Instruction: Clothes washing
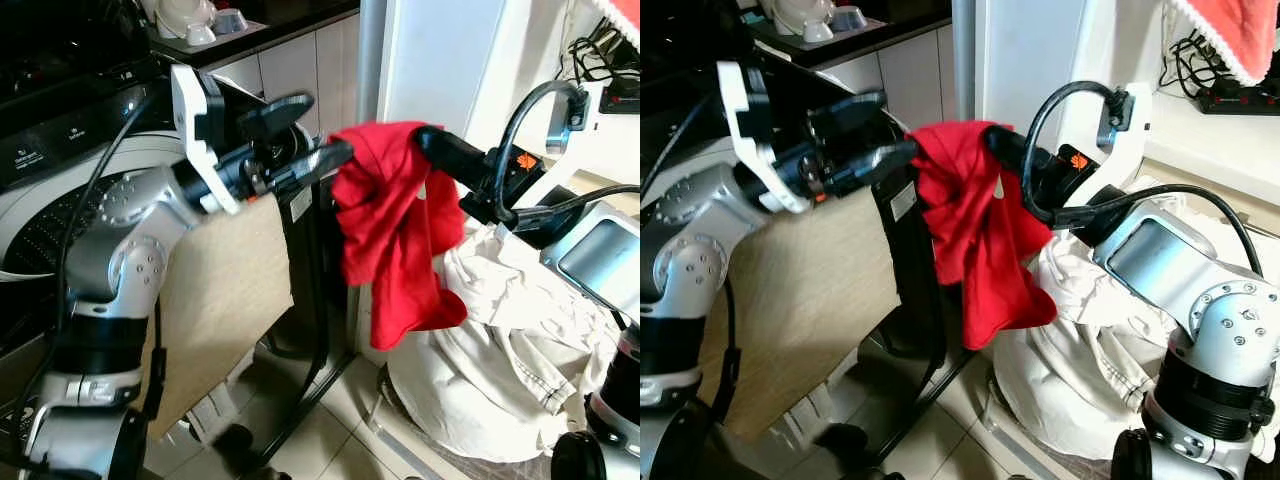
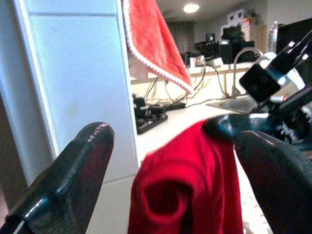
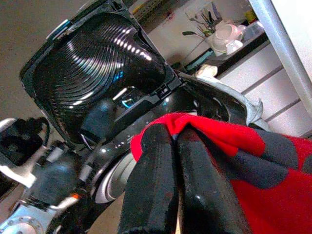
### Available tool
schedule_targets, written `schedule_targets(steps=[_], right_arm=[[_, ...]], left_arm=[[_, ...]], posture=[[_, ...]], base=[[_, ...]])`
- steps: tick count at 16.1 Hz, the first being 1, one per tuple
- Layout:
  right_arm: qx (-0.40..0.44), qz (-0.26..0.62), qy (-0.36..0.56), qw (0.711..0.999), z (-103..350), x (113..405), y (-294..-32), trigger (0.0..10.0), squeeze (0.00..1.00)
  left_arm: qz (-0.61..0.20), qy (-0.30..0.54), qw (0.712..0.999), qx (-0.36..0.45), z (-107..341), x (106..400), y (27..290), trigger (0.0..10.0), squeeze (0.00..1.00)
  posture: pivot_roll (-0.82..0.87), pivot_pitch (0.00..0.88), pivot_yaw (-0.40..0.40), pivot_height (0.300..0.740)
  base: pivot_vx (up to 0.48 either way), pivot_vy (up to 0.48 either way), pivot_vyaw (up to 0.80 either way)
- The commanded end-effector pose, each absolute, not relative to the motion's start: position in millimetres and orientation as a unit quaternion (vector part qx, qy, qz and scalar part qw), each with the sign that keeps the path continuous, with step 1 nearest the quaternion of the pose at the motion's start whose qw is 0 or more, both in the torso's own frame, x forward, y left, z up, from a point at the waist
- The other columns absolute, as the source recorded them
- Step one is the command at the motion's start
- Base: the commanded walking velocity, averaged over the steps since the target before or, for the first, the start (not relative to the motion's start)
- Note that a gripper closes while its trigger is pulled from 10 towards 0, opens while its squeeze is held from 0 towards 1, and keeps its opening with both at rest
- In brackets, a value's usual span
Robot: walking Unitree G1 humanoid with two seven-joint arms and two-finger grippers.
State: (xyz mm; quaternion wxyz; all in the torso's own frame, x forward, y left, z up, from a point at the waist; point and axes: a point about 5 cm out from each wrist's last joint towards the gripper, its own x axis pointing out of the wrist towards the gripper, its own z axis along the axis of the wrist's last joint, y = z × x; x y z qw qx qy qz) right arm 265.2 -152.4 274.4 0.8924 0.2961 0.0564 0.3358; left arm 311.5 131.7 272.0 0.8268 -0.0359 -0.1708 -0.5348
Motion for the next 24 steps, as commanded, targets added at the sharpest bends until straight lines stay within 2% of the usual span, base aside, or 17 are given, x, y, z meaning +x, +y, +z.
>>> schedule_targets(steps=[1,4,6,11,12,24], right_arm=[[0.290,0.349,0.056,0.889,275,262,-149,0.0,0.00],[0.284,0.369,0.048,0.884,279,257,-145,0.0,0.00],[0.291,0.382,0.038,0.876,283,254,-143,0.0,0.00],[0.293,0.381,0.032,0.877,285,251,-143,0.0,0.00],[0.294,0.379,0.033,0.877,283,250,-143,0.0,0.00],[0.299,0.376,0.036,0.876,282,253,-139,0.0,0.00]], left_arm=[[-0.538,-0.175,0.824,-0.031,275,313,130,10.0,0.00],[-0.568,-0.146,0.810,-0.010,258,319,107,10.0,0.00],[-0.561,-0.123,0.818,0.023,239,325,93,10.0,0.00],[-0.545,-0.121,0.829,-0.007,232,331,93,10.0,0.00],[-0.542,-0.123,0.831,-0.029,234,332,96,0.0,0.00],[-0.573,-0.092,0.811,-0.075,229,320,90,0.0,0.00]], posture=[[-0.19,0.000,0.079,0.740],[-0.19,0.000,0.083,0.740],[-0.20,0.000,0.091,0.740],[-0.21,0.000,0.102,0.740],[-0.20,0.000,0.100,0.740],[-0.19,0.000,0.091,0.740]], base=[[0.000,0.000,0.00],[0.000,0.000,0.00],[0.000,0.000,0.00],[0.000,0.000,0.00],[0.000,0.000,0.00],[0.000,0.000,0.00]])
